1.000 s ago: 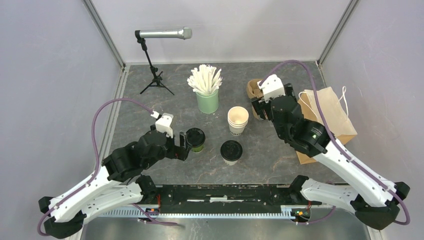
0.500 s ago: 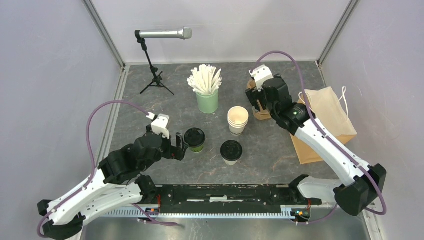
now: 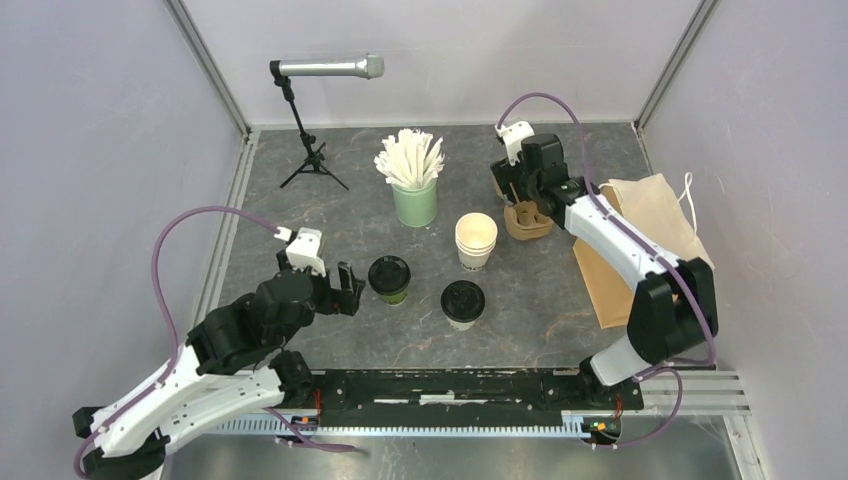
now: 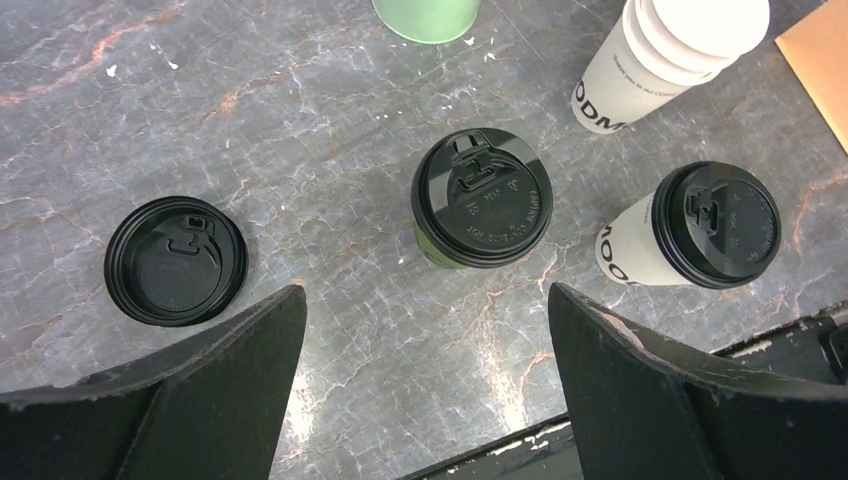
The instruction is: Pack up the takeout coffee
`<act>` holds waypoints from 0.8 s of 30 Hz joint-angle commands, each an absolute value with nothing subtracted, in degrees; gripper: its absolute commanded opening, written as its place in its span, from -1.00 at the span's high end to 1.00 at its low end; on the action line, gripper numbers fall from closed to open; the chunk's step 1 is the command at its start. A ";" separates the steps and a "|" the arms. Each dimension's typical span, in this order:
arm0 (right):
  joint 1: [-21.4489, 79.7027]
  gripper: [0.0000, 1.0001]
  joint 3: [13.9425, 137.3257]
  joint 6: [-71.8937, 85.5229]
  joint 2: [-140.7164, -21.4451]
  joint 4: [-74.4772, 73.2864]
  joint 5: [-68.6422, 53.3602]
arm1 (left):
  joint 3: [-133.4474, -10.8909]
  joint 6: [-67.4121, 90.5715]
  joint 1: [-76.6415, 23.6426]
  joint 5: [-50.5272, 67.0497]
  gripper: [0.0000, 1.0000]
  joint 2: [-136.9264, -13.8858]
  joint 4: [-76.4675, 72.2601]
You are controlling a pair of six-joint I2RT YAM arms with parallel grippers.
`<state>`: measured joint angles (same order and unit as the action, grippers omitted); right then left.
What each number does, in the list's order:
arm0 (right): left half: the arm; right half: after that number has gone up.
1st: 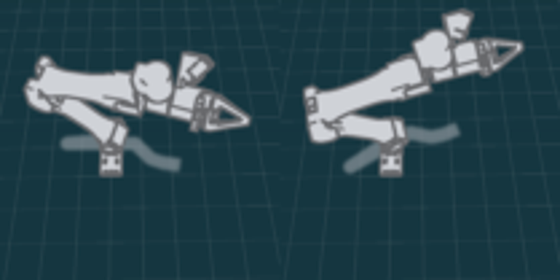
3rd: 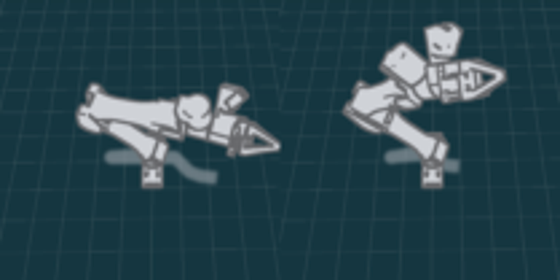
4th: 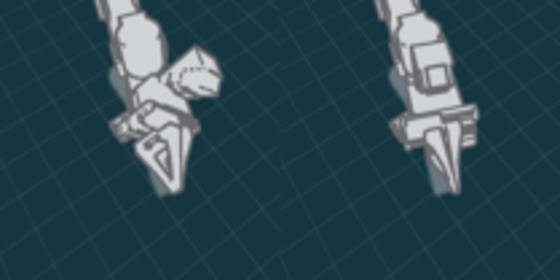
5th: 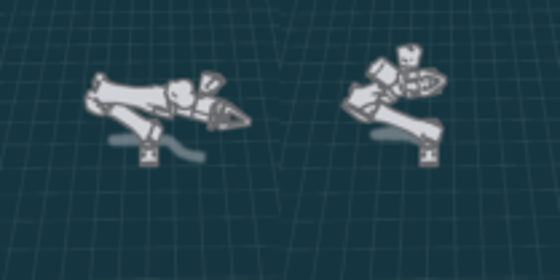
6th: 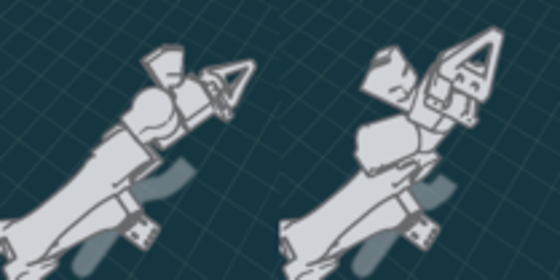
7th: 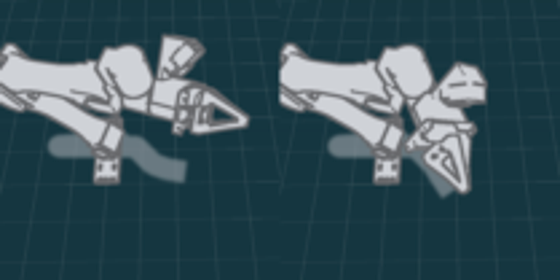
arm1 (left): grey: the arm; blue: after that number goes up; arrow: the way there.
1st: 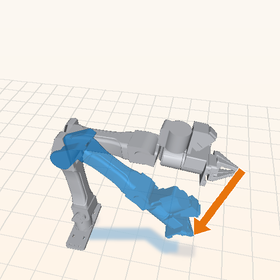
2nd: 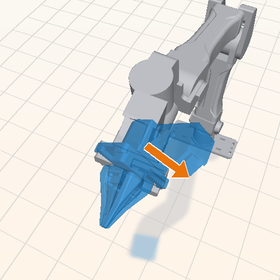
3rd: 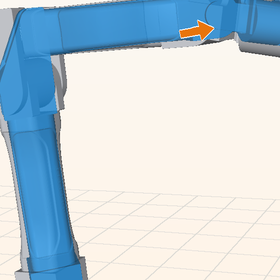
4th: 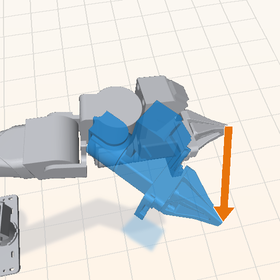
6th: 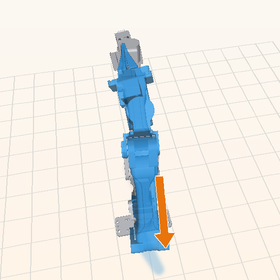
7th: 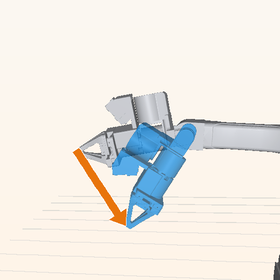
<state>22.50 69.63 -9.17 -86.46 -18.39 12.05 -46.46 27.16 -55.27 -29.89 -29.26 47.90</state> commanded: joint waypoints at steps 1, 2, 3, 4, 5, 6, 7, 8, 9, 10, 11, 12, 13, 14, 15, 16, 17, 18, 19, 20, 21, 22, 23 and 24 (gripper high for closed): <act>20.73 -0.51 73.22 -10.14 -89.50 -10.41 9.75 | -46.55 30.06 -55.45 -35.06 -0.93 -30.39 42.90; 20.41 -0.49 72.96 -10.00 -89.96 -8.13 9.51 | -46.66 30.66 -55.44 -36.06 -0.93 -31.09 41.59; 20.26 -0.49 73.27 -9.68 -90.70 -6.51 9.27 | -46.75 31.34 -55.46 -36.23 -0.93 -31.95 39.97; 20.19 -0.49 74.40 -9.93 -91.69 -6.15 8.69 | -47.01 31.89 -55.42 -35.87 -0.93 -32.87 38.77; 20.19 -0.48 76.26 -10.44 -92.93 -6.74 7.98 | -47.67 33.00 -55.44 -35.25 -0.93 -33.88 37.95; 20.21 -0.47 78.22 -11.15 -94.16 -8.31 7.90 | -49.10 34.38 -55.45 -34.58 -0.92 -35.27 37.88; 20.22 -0.47 81.22 -11.71 -95.65 -10.45 9.23 | -50.94 35.56 -55.45 -33.68 -0.90 -36.76 38.19; 20.19 -0.48 84.16 -11.85 -97.41 -13.23 12.34 | -52.52 36.96 -55.44 -32.88 -0.89 -38.15 38.96; 20.02 -0.48 86.27 -11.78 -98.60 -15.17 14.23 | -54.59 38.40 -55.46 -32.43 -0.89 -40.18 40.16; 19.75 -0.49 87.98 -11.89 -99.53 -16.58 14.30 | -56.46 39.45 -55.46 -31.64 -0.89 -41.85 41.40; 19.47 -0.49 88.39 -12.02 -99.76 -16.99 12.71 | -58.88 40.74 -55.45 -30.80 -0.90 -44.06 43.32; 19.30 -0.48 88.77 -11.72 -99.76 -17.60 11.50 | -61.74 42.45 -55.40 -30.02 -0.90 -46.39 45.71; 18.92 -0.46 89.43 -11.09 -99.92 -18.87 10.52 | -64.99 44.10 -55.45 -29.11 -0.90 -48.70 48.26; 18.37 -0.44 89.98 -10.30 -99.93 -20.44 8.83 | -68.03 45.52 -55.45 -27.75 -0.90 -50.85 50.45; 17.86 -0.43 89.74 -9.53 -99.77 -21.68 6.98 | -70.45 47.15 -55.39 -26.31 -0.90 -52.59 52.90; 17.40 -0.41 89.16 -8.60 -99.54 -22.46 6.12 | -72.84 48.18 -55.45 -24.86 -0.90 -54.29 54.77; 17.03 -0.39 88.18 -8.04 -99.34 -23.04 5.45 | -74.14 48.76 -55.43 -23.08 -0.89 -55.24 55.61; 16.81 -0.39 87.21 -7.66 -99.17 -23.24 5.24 | -74.92 48.78 -55.43 -21.49 -0.89 -56.15 55.81; 16.79 -0.38 85.88 -7.99 -99.10 -23.12 4.83 | -75.07 48.63 -55.36 -20.12 -0.89 -56.72 55.75; 16.79 -0.37 84.95 -8.45 -99.19 -23.07 4.16 | -75.06 48.29 -55.45 -19.41 -0.89 -57.21 55.73; 16.79 -0.37 84.21 -8.90 -99.43 -23.46 3.80 | -75.10 48.06 -55.40 -19.18 -0.89 -57.67 55.85; 16.79 -0.36 83.86 -9.05 -99.76 -24.47 4.17 | -75.29 47.73 -55.35 -19.31 -0.88 -58.15 56.18; 16.77 -0.37 83.89 -9.05 -100.16 -25.63 4.70 | -76.07 47.17 -55.37 -19.66 -0.89 -58.79 56.67; 16.79 -0.37 83.85 -9.26 -100.36 -26.59 4.83 | -77.01 46.06 -55.29 -19.99 -0.89 -59.46 57.03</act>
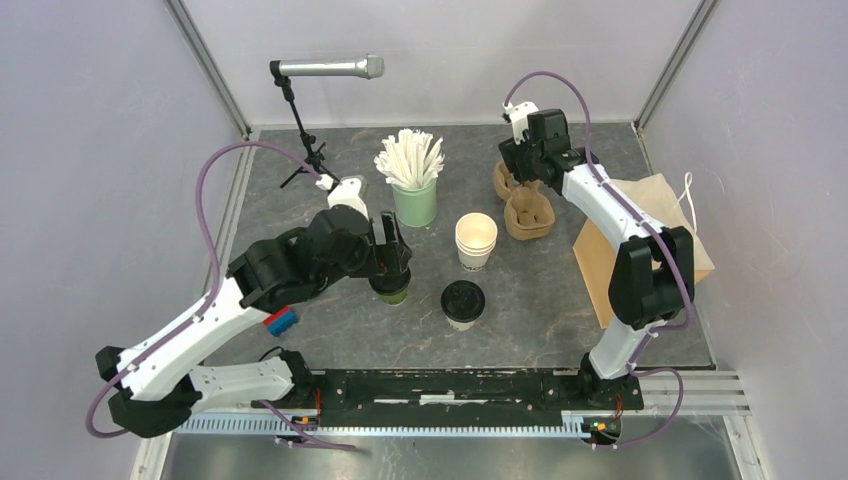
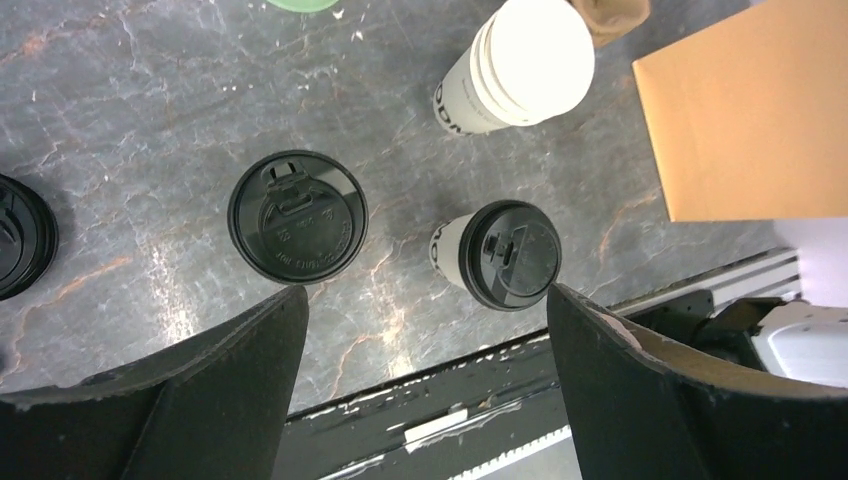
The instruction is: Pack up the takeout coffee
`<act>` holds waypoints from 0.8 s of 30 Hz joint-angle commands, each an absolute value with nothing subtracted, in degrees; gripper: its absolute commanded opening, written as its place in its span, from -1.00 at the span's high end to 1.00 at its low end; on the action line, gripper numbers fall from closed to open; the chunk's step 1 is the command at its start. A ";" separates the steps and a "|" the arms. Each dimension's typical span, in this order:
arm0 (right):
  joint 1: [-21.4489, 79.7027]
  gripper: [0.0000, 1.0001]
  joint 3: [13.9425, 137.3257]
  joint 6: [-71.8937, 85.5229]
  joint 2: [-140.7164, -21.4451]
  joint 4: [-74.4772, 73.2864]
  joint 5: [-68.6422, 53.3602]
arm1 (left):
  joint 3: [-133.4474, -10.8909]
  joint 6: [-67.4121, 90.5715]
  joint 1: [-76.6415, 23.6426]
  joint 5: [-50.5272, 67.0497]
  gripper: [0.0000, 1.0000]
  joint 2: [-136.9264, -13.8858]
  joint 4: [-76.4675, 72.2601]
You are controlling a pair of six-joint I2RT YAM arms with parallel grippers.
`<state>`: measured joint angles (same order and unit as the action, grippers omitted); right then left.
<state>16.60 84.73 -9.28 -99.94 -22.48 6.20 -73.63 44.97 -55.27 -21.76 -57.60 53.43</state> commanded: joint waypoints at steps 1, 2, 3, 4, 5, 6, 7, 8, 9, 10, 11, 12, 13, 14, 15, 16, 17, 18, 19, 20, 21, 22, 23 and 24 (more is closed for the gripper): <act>16.79 -0.37 83.58 -9.40 -100.33 -26.96 4.84 | -78.26 44.74 -55.26 -20.39 -0.88 -60.35 57.36; 16.79 -0.37 83.25 -9.25 -100.08 -26.96 4.79 | -79.40 43.69 -55.21 -20.89 -0.88 -61.26 57.79; 16.79 -0.37 83.50 -8.92 -99.79 -27.35 4.38 | -80.28 42.41 -55.20 -21.13 -0.88 -62.26 58.05; 16.78 -0.37 84.50 -8.46 -99.61 -28.55 3.63 | -81.16 41.39 -55.06 -21.27 -0.88 -63.08 58.27; 16.78 -0.37 86.29 -7.68 -99.27 -29.81 2.90 | -81.97 40.88 -55.08 -21.26 -0.88 -64.10 58.36; 16.79 -0.37 88.31 -6.77 -98.81 -31.16 1.54 | -82.51 40.42 -55.11 -21.11 -0.88 -64.80 58.39; 16.78 -0.39 89.73 -5.53 -98.14 -31.94 0.30 | -83.06 40.12 -55.05 -20.93 -0.88 -65.68 58.23; 16.78 -0.41 91.32 -4.34 -97.24 -32.83 -1.05 | -83.31 39.58 -55.01 -20.63 -0.89 -66.36 57.92; 16.79 -0.42 92.45 -3.74 -96.56 -33.78 -2.36 | -83.32 38.85 -55.07 -20.55 -0.89 -66.85 57.41; 16.81 -0.42 93.37 -3.10 -95.66 -34.40 -3.25 | -83.25 38.39 -55.02 -20.80 -0.88 -67.41 57.02; 16.78 -0.42 94.24 -2.79 -94.98 -35.46 -3.84 | -83.24 38.20 -54.97 -21.18 -0.88 -67.92 56.90; 16.81 -0.43 95.19 -2.57 -94.39 -36.89 -3.75 | -83.37 38.08 -54.80 -21.67 -0.88 -68.63 56.86; 16.81 -0.43 96.28 -2.26 -93.72 -38.64 -3.17 | -83.58 37.72 -54.67 -21.86 -0.87 -69.39 56.58; 16.77 -0.43 97.02 -2.11 -93.10 -40.28 -2.47 | -83.91 37.13 -54.50 -21.99 -0.87 -70.04 56.17; 16.79 -0.45 97.90 -2.11 -92.05 -41.30 -1.98 | -84.09 36.59 -54.33 -22.24 -0.87 -70.77 55.66; 16.80 -0.46 98.10 -2.03 -90.47 -42.02 -1.77 | -84.36 36.10 -54.12 -22.45 -0.86 -71.42 55.20; 16.79 -0.46 97.89 -1.89 -88.97 -42.28 -1.75 | -84.53 35.69 -53.79 -22.55 -0.86 -72.15 54.60; 16.83 -0.46 97.15 -1.42 -87.29 -42.36 -2.01 | -84.74 35.60 -53.29 -22.84 -0.84 -73.14 54.55; 16.84 -0.46 96.11 -0.85 -85.90 -42.13 -2.94 | -85.02 36.28 -52.60 -22.98 -0.81 -73.82 55.02; 16.87 -0.45 94.20 -0.35 -84.38 -41.76 -3.93 | -85.13 37.19 -51.27 -22.58 -0.77 -74.58 55.83; 17.00 -0.44 91.83 -0.09 -83.13 -41.26 -4.67 | -84.83 38.24 -49.60 -21.32 -0.73 -74.97 56.45; 17.20 -0.44 89.43 1.61 -81.64 -40.76 -5.10 | -83.89 38.88 -47.24 -18.99 -0.69 -75.25 56.67; 17.37 -0.44 86.18 2.54 -80.12 -39.73 -6.06 | -82.86 39.40 -44.91 -16.61 -0.66 -75.30 56.80; 17.76 -0.44 83.51 3.11 -78.91 -38.69 -7.61 | -81.24 39.38 -41.95 -13.59 -0.65 -75.10 56.58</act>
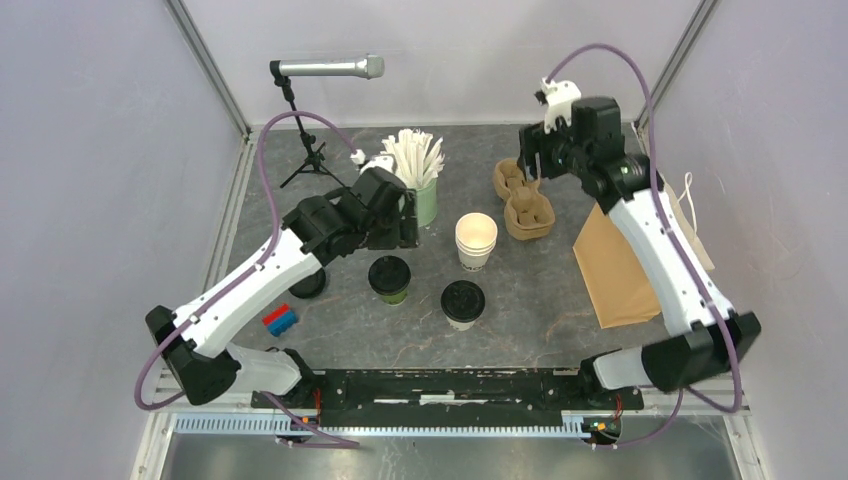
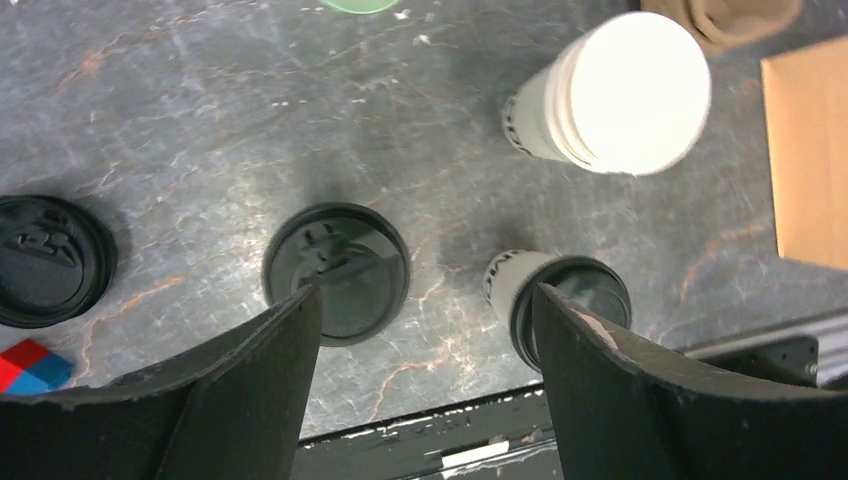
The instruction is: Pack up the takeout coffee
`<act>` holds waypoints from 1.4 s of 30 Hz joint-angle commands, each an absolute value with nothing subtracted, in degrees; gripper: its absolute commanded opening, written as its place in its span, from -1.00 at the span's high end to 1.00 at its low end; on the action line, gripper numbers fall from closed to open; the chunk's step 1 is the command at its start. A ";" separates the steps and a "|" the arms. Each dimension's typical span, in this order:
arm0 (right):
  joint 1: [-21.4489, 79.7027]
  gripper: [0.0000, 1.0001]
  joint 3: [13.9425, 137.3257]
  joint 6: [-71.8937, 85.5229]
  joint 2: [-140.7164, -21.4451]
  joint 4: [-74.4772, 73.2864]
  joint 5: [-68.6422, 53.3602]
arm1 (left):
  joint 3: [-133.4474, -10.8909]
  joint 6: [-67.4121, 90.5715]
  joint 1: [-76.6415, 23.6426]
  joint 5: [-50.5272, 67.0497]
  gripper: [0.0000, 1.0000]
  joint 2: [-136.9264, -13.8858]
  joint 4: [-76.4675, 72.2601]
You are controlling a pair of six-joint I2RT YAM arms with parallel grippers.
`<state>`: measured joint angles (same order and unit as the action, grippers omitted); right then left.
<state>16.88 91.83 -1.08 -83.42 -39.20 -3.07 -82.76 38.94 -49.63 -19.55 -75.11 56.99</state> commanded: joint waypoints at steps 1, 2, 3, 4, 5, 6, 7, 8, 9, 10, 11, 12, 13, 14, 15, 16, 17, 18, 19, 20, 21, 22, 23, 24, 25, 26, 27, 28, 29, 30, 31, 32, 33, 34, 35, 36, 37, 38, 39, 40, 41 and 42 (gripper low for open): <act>18.52 -0.46 80.42 3.65 -77.45 -37.35 -8.68 | -79.78 38.82 -40.17 -11.64 -0.65 -74.72 56.34; 19.88 -0.49 78.03 3.68 -76.34 -36.19 -9.73 | -78.32 38.23 -38.74 -10.92 -0.67 -74.47 56.48; 21.39 -0.55 75.33 3.35 -75.09 -34.84 -10.32 | -77.00 37.93 -37.98 -11.19 -0.71 -74.11 56.93; 23.55 -0.60 73.50 2.83 -74.13 -33.98 -10.39 | -76.03 37.55 -37.52 -11.35 -0.77 -73.85 57.18; 26.07 -0.64 72.30 2.38 -73.36 -33.42 -10.14 | -74.99 37.10 -37.31 -10.78 -0.81 -73.64 57.17; 28.79 -0.70 71.26 1.76 -72.40 -32.86 -9.86 | -74.08 36.79 -37.19 -9.94 -0.85 -73.56 57.04; 30.93 -0.76 70.26 1.25 -71.50 -32.27 -9.65 | -73.40 36.68 -37.18 -9.30 -0.87 -73.54 56.88; 33.20 -0.82 69.52 1.05 -70.62 -31.83 -9.17 | -72.74 36.64 -37.18 -8.54 -0.90 -73.63 56.87; 34.91 -0.88 68.46 0.95 -69.58 -31.43 -8.86 | -72.16 36.47 -37.18 -7.94 -0.92 -73.80 56.94; 36.01 -0.91 67.61 0.90 -68.75 -31.24 -8.85 | -71.72 36.12 -37.18 -7.48 -0.94 -73.99 56.73; 36.79 -0.95 66.63 0.91 -67.78 -31.20 -8.58 | -71.30 35.61 -37.18 -7.16 -0.97 -74.36 56.77; 37.44 -0.96 65.94 0.78 -67.10 -31.31 -8.43 | -70.80 35.07 -37.18 -7.21 -0.99 -74.76 56.63; 37.84 -0.96 64.95 0.55 -66.25 -31.37 -8.86 | -70.23 34.63 -37.18 -7.59 -1.00 -75.24 56.67; 38.41 -0.96 64.21 0.52 -65.60 -31.48 -9.64 | -69.94 34.30 -37.19 -7.86 -1.00 -75.70 56.61; 39.17 -0.96 63.44 -1.51 -64.93 -31.83 -10.29 | -69.58 34.18 -37.22 -8.15 -1.00 -76.10 56.67; 39.99 -0.96 62.42 -2.49 -64.26 -32.46 -10.44 | -69.49 34.05 -37.18 -8.27 -1.00 -76.43 56.60; 41.11 -0.96 61.63 -3.41 -63.94 -33.28 -10.60 | -69.29 34.01 -37.18 -8.34 -1.00 -76.59 56.29; 41.87 -0.96 60.93 -4.08 -63.83 -34.00 -10.94 | -69.01 33.91 -37.20 -8.48 -1.00 -76.49 55.81; 42.98 -0.96 60.29 -4.74 -63.83 -34.63 -11.04 | -68.78 34.01 -37.18 -8.66 -1.00 -76.16 55.36; 44.03 -0.96 59.75 -4.99 -63.91 -34.88 -10.93 | -68.59 34.19 -37.18 -8.71 -1.00 -75.90 54.94; 44.78 -0.96 59.27 -5.01 -63.97 -34.79 -10.77 | -68.26 34.26 -37.10 -8.30 -1.00 -75.71 54.26; 45.67 -0.96 59.04 -4.87 -64.20 -34.55 -10.38 | -67.94 34.12 -37.09 -7.80 -1.00 -75.52 53.60; 46.54 -0.96 59.11 -4.60 -64.52 -34.59 -9.30 | -67.50 34.09 -37.09 -7.13 -1.00 -75.48 52.87; 47.75 -0.96 59.39 -4.35 -64.80 -34.71 -8.16 | -67.06 34.16 -37.09 -6.59 -1.00 -75.63 52.24; 48.48 -0.96 59.69 -4.31 -65.10 -34.93 -7.03 | -66.75 34.25 -37.09 -6.17 -1.00 -76.03 51.83; 48.99 -0.96 59.89 -4.31 -65.14 -35.03 -6.08 | -66.47 34.29 -37.09 -5.76 -1.00 -76.61 51.55; 49.15 -0.96 60.07 -4.31 -65.15 -35.06 -5.23 | -66.36 34.32 -37.09 -5.40 -1.00 -77.05 51.36; 49.26 -0.96 60.19 -4.31 -64.98 -35.05 -4.67 | -66.15 34.31 -37.09 -5.21 -1.00 -77.53 51.08; 49.23 -0.96 60.29 -4.35 -64.81 -35.01 -4.20 | -65.82 34.17 -37.11 -5.02 -1.00 -77.88 50.55; 49.22 -0.96 60.28 -4.39 -64.70 -34.96 -4.11 | -65.54 34.12 -37.16 -4.93 -1.00 -78.08 50.13; 49.24 -0.96 60.27 -4.48 -64.65 -35.05 -4.15 | -65.27 34.01 -37.13 -5.09 -1.00 -78.49 49.78; 49.23 -0.96 60.42 -4.57 -64.71 -35.31 -4.15 | -65.17 33.93 -37.18 -5.13 -1.00 -78.77 49.66; 49.22 -0.96 60.47 -4.57 -64.62 -35.63 -3.99 | -65.21 33.76 -37.18 -5.32 -1.00 -79.33 49.66; 49.22 -0.96 60.46 -4.57 -64.43 -35.85 -3.66 | -65.21 33.52 -37.29 -5.60 -1.00 -79.68 49.71; 49.21 -0.96 60.37 -4.57 -64.22 -35.82 -3.46 | -65.21 33.37 -37.35 -6.02 -0.99 -80.12 49.69; 49.22 -0.96 60.20 -4.57 -63.88 -35.74 -3.10 | -65.21 33.15 -37.40 -6.46 -0.98 -80.43 49.75; 49.26 -0.96 60.04 -4.57 -63.66 -35.63 -2.84 | -65.17 32.98 -37.35 -6.60 -0.98 -80.67 49.76; 49.22 -0.96 60.03 -4.56 -63.56 -35.59 -2.64 | -65.15 32.83 -37.44 -6.87 -0.97 -81.05 49.67; 49.23 -0.96 60.03 -4.57 -63.48 -35.59 -2.51 | -65.21 32.85 -37.53 -7.11 -0.94 -81.24 49.67; 49.26 -0.96 60.03 -4.57 -63.46 -35.55 -2.42 | -65.21 32.69 -37.66 -7.43 -0.91 -81.49 49.63; 49.23 -0.96 59.96 -4.57 -63.54 -35.54 -2.46 | -65.30 32.52 -37.82 -7.99 -0.87 -81.67 49.49; 49.22 -0.96 59.81 -4.57 -63.48 -35.55 -2.59 | -65.46 32.43 -37.92 -8.42 -0.83 -81.97 49.55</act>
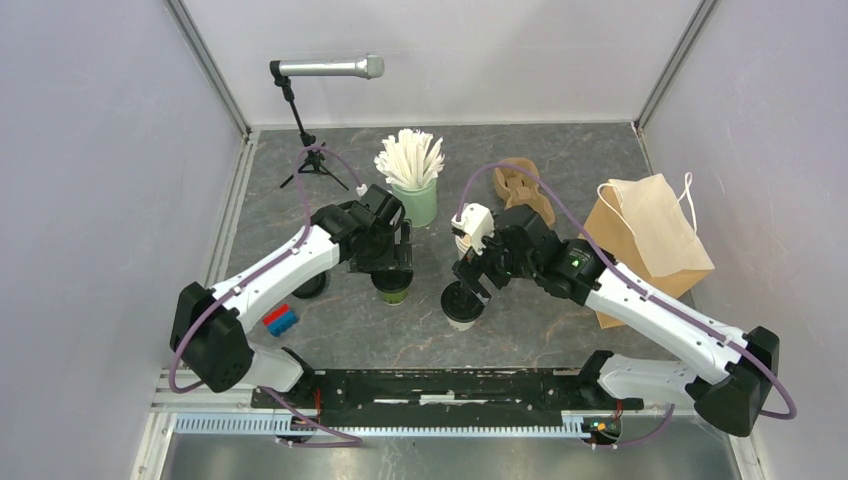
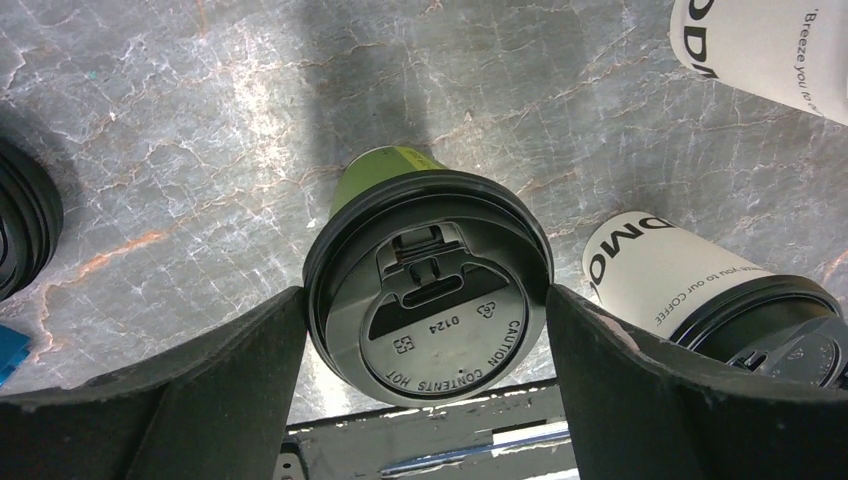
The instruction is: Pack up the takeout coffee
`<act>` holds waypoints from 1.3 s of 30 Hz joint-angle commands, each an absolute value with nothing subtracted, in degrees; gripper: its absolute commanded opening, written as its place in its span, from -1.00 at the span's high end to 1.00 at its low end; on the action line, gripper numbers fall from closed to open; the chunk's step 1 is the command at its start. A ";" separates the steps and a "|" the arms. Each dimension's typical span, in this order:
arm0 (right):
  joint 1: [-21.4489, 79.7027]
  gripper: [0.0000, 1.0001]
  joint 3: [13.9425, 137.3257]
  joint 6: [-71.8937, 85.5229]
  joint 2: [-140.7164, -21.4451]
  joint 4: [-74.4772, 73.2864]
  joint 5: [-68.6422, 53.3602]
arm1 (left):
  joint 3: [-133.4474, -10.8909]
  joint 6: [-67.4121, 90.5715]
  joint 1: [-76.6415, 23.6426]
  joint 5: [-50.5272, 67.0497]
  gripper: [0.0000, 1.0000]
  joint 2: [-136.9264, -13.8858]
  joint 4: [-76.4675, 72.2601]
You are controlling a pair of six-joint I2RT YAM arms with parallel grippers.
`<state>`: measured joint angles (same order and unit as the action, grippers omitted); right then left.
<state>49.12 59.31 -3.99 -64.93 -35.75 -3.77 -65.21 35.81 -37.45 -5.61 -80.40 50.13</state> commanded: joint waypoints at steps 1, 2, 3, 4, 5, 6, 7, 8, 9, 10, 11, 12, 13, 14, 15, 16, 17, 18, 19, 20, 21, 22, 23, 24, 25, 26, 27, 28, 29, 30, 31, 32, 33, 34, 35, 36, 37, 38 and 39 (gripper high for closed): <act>49.22 -0.96 59.56 -4.57 -63.46 -35.54 -2.74 | -65.61 32.21 -37.88 -8.74 -0.79 -82.19 49.58; 49.26 -0.96 59.33 -4.70 -63.39 -35.61 -2.92 | -65.73 32.17 -37.88 -9.03 -0.74 -82.32 49.61; 49.23 -0.96 59.11 -4.79 -63.37 -35.70 -3.27 | -65.82 32.05 -37.88 -9.35 -0.67 -82.42 49.57; 49.22 -0.96 58.87 -4.90 -63.30 -35.83 -3.74 | -65.83 31.92 -37.92 -9.64 -0.63 -82.21 49.58; 49.23 -0.96 58.66 -5.04 -63.22 -35.85 -4.34 | -65.84 31.95 -37.88 -9.98 -0.60 -81.90 49.60; 49.22 -0.96 58.22 -5.30 -62.98 -35.79 -5.39 | -65.76 31.93 -37.88 -10.30 -0.59 -81.44 49.62; 49.34 -0.96 57.74 -5.59 -62.85 -35.73 -6.60 | -65.62 31.97 -37.88 -10.52 -0.58 -80.79 49.57; 49.55 -0.96 57.05 -5.92 -62.83 -35.82 -7.11 | -65.49 32.02 -37.88 -10.65 -0.58 -80.07 49.49; 49.87 -0.96 56.60 -6.10 -62.85 -36.06 -7.29 | -65.35 32.07 -37.92 -10.66 -0.58 -79.58 49.48; 50.30 -0.96 56.24 -6.23 -62.98 -36.27 -7.12 | -65.25 32.19 -37.89 -10.60 -0.59 -79.05 49.48; 50.80 -0.96 55.91 -6.31 -63.08 -36.30 -6.71 | -65.14 32.26 -37.88 -10.39 -0.59 -78.66 49.51; 51.17 -0.96 55.59 -6.33 -63.18 -36.19 -6.40 | -64.98 32.42 -37.88 -10.01 -0.59 -78.31 49.57; 51.55 -0.96 55.44 -6.33 -63.40 -35.97 -6.01 | -64.66 32.74 -37.88 -9.84 -0.59 -77.93 49.57; 51.97 -0.96 55.46 -6.28 -63.74 -35.75 -5.55 | -64.41 33.07 -37.81 -9.48 -0.59 -77.52 49.53; 52.30 -0.96 55.57 -6.20 -64.08 -35.61 -5.33 | -64.11 33.38 -37.88 -9.22 -0.59 -77.08 49.48; 52.68 -0.96 55.72 -6.08 -64.47 -35.43 -5.19 | -63.81 33.61 -37.88 -9.15 -0.59 -76.65 49.41; 52.99 -0.96 55.65 -5.98 -64.94 -35.21 -5.14 | -63.41 33.89 -37.85 -9.37 -0.59 -76.28 49.12; 53.36 -0.96 55.48 -5.85 -65.24 -35.00 -5.14 | -63.13 33.94 -37.81 -9.46 -0.59 -75.81 48.88; 53.80 -0.96 55.31 -5.80 -65.58 -34.95 -5.11 | -63.07 34.01 -37.79 -9.71 -0.59 -75.55 48.79; 54.18 -0.96 55.22 -5.80 -65.81 -34.98 -5.02 | -63.18 33.97 -37.80 -9.89 -0.59 -75.35 48.81; 54.47 -0.96 55.12 -5.72 -66.04 -34.86 -5.03 | -63.36 34.00 -37.79 -9.91 -0.60 -75.13 48.79; 54.76 -0.96 54.91 -5.63 -66.09 -34.61 -4.94 | -63.58 34.12 -37.78 -9.85 -0.62 -74.89 48.78; 54.95 -0.96 54.51 -5.56 -66.09 -34.09 -4.73 | -63.63 34.31 -37.73 -9.72 -0.62 -74.62 48.51; 55.03 -0.96 54.20 -5.54 -66.14 -33.69 -4.51 | -63.55 34.49 -37.71 -9.65 -0.62 -74.54 48.30; 55.11 -0.96 53.78 -5.54 -66.22 -33.06 -4.32 | -63.40 34.69 -37.62 -9.58 -0.62 -74.60 48.26; 55.13 -0.96 53.63 -5.54 -66.45 -32.68 -4.15 | -63.10 34.76 -37.32 -9.24 -0.62 -74.72 48.12; 55.22 -0.96 53.66 -5.54 -66.74 -32.34 -4.15 | -62.71 34.67 -36.91 -8.80 -0.61 -74.94 48.00; 55.28 -0.96 53.82 -5.54 -67.11 -32.18 -4.20 | -62.46 34.61 -36.56 -8.55 -0.60 -75.17 48.00; 55.38 -0.96 54.02 -5.52 -67.37 -32.08 -4.06 | -62.33 34.49 -36.32 -8.24 -0.60 -75.16 47.99; 55.52 -0.96 54.26 -5.51 -67.56 -32.00 -4.12 | -62.32 34.37 -35.93 -7.57 -0.60 -75.01 47.72; 55.63 -0.96 54.31 -5.54 -67.59 -31.95 -4.02 | -62.24 34.20 -35.71 -6.69 -0.62 -74.57 47.16; 55.80 -0.96 54.32 -5.53 -67.59 -31.82 -3.92 | -62.08 34.08 -35.68 -5.88 -0.67 -74.05 46.47; 55.80 -0.96 54.27 -5.54 -67.46 -31.76 -3.77 | -62.05 34.18 -35.68 -5.10 -0.74 -73.62 45.78; 55.90 -0.96 54.11 -5.54 -67.34 -31.66 -3.56 | -62.14 34.34 -35.68 -4.82 -0.81 -73.51 45.62; 55.91 -0.96 53.91 -5.54 -67.17 -31.55 -3.42 | -62.22 34.36 -35.73 -4.61 -0.85 -73.75 45.57; 55.97 -0.96 53.67 -5.62 -67.00 -31.51 -3.25 | -62.36 34.07 -35.68 -4.27 -0.88 -74.03 45.45; 55.99 -0.96 53.48 -5.71 -66.89 -31.47 -3.24 | -62.55 33.78 -35.68 -4.18 -0.90 -74.69 45.52; 56.00 -0.96 53.31 -5.86 -66.81 -31.31 -3.21 | -62.71 33.47 -35.68 -4.27 -0.92 -75.15 45.53; 55.99 -0.96 53.14 -6.01 -66.88 -31.39 -3.38 | -62.96 33.25 -35.68 -4.22 -0.93 -75.59 45.53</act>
